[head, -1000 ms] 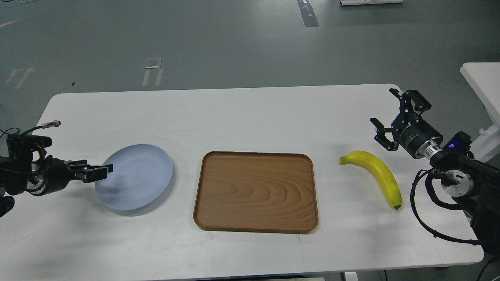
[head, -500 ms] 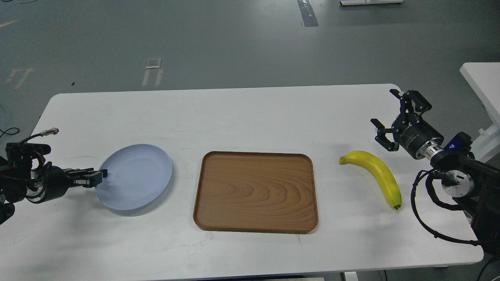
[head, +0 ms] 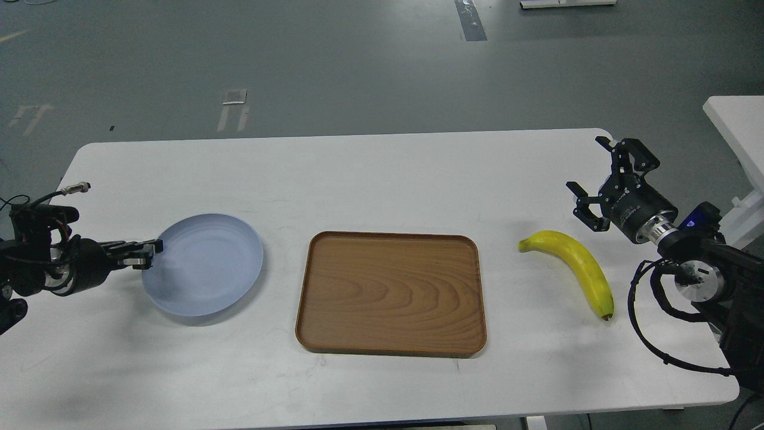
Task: Place banana on plate with both arms
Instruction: 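Carry the blue plate with the left gripper onto the wooden tray, then release the plate and raise the left gripper back to the side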
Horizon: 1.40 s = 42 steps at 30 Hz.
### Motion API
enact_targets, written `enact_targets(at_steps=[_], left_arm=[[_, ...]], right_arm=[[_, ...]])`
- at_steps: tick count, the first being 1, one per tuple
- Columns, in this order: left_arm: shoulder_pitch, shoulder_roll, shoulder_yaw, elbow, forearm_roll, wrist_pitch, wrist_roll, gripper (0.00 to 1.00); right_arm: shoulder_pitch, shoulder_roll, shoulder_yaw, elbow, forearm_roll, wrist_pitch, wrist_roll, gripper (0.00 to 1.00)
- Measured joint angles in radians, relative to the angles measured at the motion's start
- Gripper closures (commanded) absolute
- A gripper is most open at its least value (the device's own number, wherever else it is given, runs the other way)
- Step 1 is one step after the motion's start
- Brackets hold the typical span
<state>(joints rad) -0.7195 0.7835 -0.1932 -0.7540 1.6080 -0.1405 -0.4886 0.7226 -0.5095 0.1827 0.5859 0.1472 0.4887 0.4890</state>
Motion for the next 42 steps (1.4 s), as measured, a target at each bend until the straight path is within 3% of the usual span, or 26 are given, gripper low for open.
enact_targets(at_steps=[10, 14, 19, 29, 42], left_arm=[[-0.199, 0.000, 0.024, -0.248, 0.062, -0.061, 0.000, 1.00], [-0.253, -0.109, 0.046, -0.278, 0.152, -0.072, 0.000, 1.00], [-0.314, -0.246, 0.097, -0.250, 0.172, -0.133, 0.000, 1.00], [-0.347, -0.504, 0.147, -0.081, 0.170, -0.205, 0.000, 1.00], [-0.337, -0.605, 0.179, 0.061, 0.137, -0.211, 0.000, 1.00]], right_arm=[[0.002, -0.012, 0.000, -0.002, 0.000, 0.000, 0.000, 0.00], [0.002, -0.012, 0.000, -0.004, 0.000, 0.000, 0.000, 0.00], [-0.003, -0.012, 0.000, -0.005, 0.000, 0.000, 0.000, 0.00], [-0.004, -0.013, 0.001, -0.006, -0.037, 0.000, -0.001, 0.00], [-0.012, -0.023, 0.001, -0.005, -0.040, 0.000, 0.000, 0.00]])
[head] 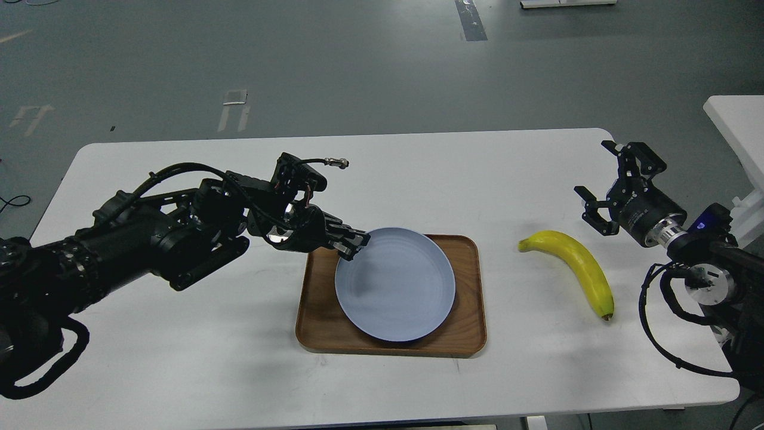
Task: Place banana on plate with both arms
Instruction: 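Release the plate and raise the left gripper back to the side, then reach the right gripper down to the top end of the banana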
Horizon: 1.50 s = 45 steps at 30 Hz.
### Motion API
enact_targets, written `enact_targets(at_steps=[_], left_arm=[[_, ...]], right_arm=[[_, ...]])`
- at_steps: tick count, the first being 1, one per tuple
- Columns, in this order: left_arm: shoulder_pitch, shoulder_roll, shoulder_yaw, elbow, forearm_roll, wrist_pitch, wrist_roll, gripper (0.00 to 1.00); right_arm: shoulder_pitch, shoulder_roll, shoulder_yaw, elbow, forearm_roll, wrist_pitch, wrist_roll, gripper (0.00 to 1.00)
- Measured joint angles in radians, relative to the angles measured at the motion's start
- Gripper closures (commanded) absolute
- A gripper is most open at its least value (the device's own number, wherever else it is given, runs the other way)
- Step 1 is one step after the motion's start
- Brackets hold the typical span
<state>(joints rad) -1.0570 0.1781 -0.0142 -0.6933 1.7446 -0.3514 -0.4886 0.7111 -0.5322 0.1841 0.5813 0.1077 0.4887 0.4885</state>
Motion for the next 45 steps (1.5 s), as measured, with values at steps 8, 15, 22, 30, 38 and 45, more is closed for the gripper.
enact_targets(at_steps=[8, 15, 22, 30, 38, 45], left_arm=[[0.006, -0.023, 0.000, 0.012, -0.010, -0.011, 0.000, 0.28], [-0.001, -0.022, -0.005, 0.010, -0.103, -0.010, 0.000, 0.03], [-0.062, 0.073, -0.020, 0.005, -0.641, -0.008, 0.000, 0.02], [0.026, 0.240, -0.041, -0.007, -1.337, -0.061, 0.000, 0.02], [0.303, 0.351, -0.319, 0.005, -1.567, -0.136, 0.000, 0.02], [0.360, 0.362, -0.385, 0.007, -1.582, -0.138, 0.000, 0.02]], right_arm=[[0.000, 0.000, 0.000, 0.000, 0.000, 0.000, 0.000, 0.00], [0.000, -0.002, 0.000, 0.000, 0.000, 0.000, 0.000, 0.00], [-0.003, -0.024, -0.009, 0.002, 0.000, 0.000, 0.000, 0.00], [-0.004, -0.024, -0.015, 0.001, 0.000, 0.000, 0.000, 0.00], [0.013, -0.065, -0.017, 0.004, -0.163, 0.000, 0.000, 0.00], [0.122, -0.159, -0.015, 0.033, -0.590, 0.000, 0.000, 0.00]])
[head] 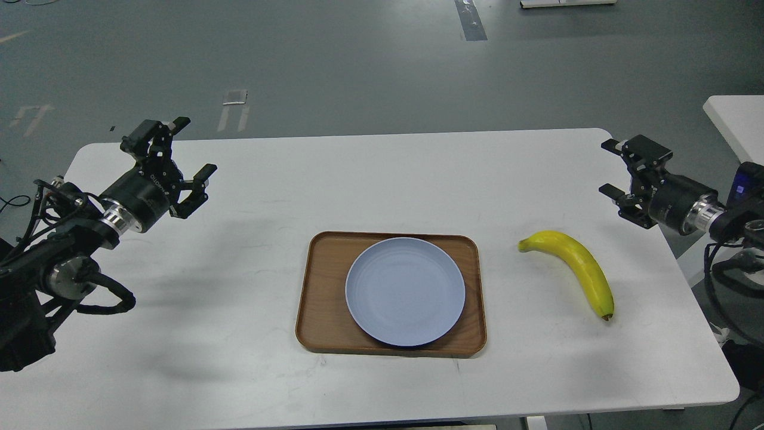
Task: Place banana on plate with both arms
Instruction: 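Reach the right gripper down to the top end of the banana, then grasp the banana with the right gripper and lift it toward the plate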
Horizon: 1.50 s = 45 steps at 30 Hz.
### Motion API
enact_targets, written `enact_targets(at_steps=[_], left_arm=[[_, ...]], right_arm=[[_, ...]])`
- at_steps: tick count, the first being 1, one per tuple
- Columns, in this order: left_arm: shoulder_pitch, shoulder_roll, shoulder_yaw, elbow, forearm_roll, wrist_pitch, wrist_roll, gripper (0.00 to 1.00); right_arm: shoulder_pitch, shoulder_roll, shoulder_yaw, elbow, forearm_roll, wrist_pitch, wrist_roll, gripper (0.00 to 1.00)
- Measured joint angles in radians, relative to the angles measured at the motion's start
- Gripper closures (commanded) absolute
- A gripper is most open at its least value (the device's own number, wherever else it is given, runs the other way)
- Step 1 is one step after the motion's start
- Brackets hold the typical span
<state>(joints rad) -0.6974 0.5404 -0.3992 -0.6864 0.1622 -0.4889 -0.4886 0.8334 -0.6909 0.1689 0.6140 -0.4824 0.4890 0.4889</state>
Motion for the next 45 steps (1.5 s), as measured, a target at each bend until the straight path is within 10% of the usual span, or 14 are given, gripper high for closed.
enact_targets(at_steps=[14, 29, 33, 35, 37, 45], left_arm=[[-0.002, -0.001, -0.003, -0.007, 0.000, 0.000, 0.000, 0.02], [-0.001, -0.006, -0.015, -0.013, 0.007, 0.000, 0.000, 0.02], [-0.001, -0.006, -0.015, -0.013, 0.007, 0.000, 0.000, 0.02], [-0.001, -0.006, -0.015, -0.013, 0.007, 0.000, 0.000, 0.02], [-0.001, -0.005, -0.015, -0.013, 0.008, 0.000, 0.000, 0.02], [-0.001, -0.002, -0.015, -0.012, 0.009, 0.000, 0.000, 0.02]], right_arm=[[0.104, -0.098, -0.056, 0.289, -0.860, 0.000, 0.000, 0.00], [0.222, 0.033, -0.371, 0.155, -0.948, -0.001, 0.000, 0.02], [0.222, 0.049, -0.393, 0.151, -0.949, -0.001, 0.000, 0.27], [0.222, 0.050, -0.402, 0.152, -0.948, -0.001, 0.000, 0.69], [0.222, 0.051, -0.410, 0.154, -0.948, -0.001, 0.000, 0.82], [0.247, 0.047, -0.419, 0.161, -0.948, -0.001, 0.000, 0.95]])
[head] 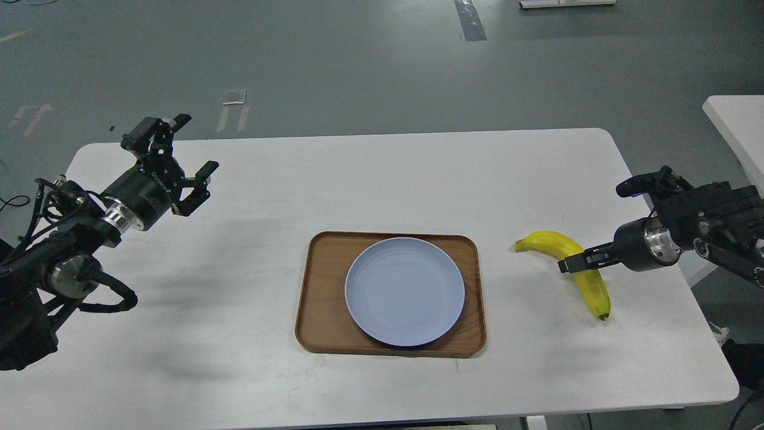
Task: Place banana on plate with both arms
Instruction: 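Grasp the banana with the right gripper and lift it toward the plate, then lower the banana onto the blue plate with the right gripper, then open the right gripper and lift it away from the banana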
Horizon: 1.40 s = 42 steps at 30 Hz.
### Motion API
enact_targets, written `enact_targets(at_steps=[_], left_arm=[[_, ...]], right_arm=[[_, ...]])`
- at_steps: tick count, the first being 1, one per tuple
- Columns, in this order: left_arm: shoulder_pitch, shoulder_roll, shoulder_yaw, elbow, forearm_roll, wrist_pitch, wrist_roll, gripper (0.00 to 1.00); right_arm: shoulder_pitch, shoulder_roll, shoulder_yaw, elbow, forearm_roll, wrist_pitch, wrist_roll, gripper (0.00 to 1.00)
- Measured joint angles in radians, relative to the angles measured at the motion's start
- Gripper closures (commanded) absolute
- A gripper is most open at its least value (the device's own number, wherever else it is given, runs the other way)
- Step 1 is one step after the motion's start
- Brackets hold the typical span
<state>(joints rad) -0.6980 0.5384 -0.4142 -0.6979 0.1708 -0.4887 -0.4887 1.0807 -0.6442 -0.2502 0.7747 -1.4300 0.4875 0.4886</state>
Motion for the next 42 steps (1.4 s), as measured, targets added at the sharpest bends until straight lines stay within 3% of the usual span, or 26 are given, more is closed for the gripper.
enact_targets(at_steps=[9, 22, 31, 33, 35, 37, 38, 39, 40, 42], left_arm=[[-0.003, 0.002, -0.008, 0.000, 0.000, 0.000, 0.000, 0.02], [-0.005, 0.000, -0.009, 0.000, 0.000, 0.000, 0.000, 0.02], [-0.005, 0.000, -0.009, 0.000, 0.001, 0.000, 0.000, 0.02], [-0.005, -0.001, -0.009, 0.000, 0.001, 0.000, 0.000, 0.02], [-0.006, -0.001, -0.009, 0.000, 0.001, 0.000, 0.000, 0.02], [-0.007, -0.001, -0.009, 0.000, 0.001, 0.000, 0.000, 0.02], [-0.007, -0.001, -0.009, 0.000, 0.001, 0.000, 0.000, 0.02], [-0.007, -0.001, -0.009, 0.000, 0.001, 0.000, 0.000, 0.02], [-0.007, -0.001, -0.009, 0.000, 0.001, 0.000, 0.000, 0.02], [-0.007, -0.001, -0.009, 0.000, 0.001, 0.000, 0.000, 0.02]], right_arm=[[0.196, 0.020, 0.000, 0.107, 0.020, 0.001, 0.000, 0.95], [0.310, 0.409, -0.142, 0.045, 0.152, 0.001, 0.000, 0.92], [0.303, 0.517, -0.244, 0.006, 0.205, 0.001, 0.000, 0.85], [0.303, 0.517, -0.251, 0.007, 0.206, 0.001, 0.000, 0.74], [0.303, 0.517, -0.253, 0.009, 0.206, 0.001, 0.000, 0.43], [0.303, 0.516, -0.253, 0.009, 0.206, 0.001, 0.000, 0.31], [0.303, 0.516, -0.253, 0.008, 0.207, 0.001, 0.000, 0.17], [0.303, 0.516, -0.253, 0.007, 0.207, 0.001, 0.000, 0.09], [0.303, 0.516, -0.253, 0.005, 0.207, 0.001, 0.000, 0.03], [0.303, 0.516, -0.250, 0.000, 0.207, 0.001, 0.000, 0.01]])
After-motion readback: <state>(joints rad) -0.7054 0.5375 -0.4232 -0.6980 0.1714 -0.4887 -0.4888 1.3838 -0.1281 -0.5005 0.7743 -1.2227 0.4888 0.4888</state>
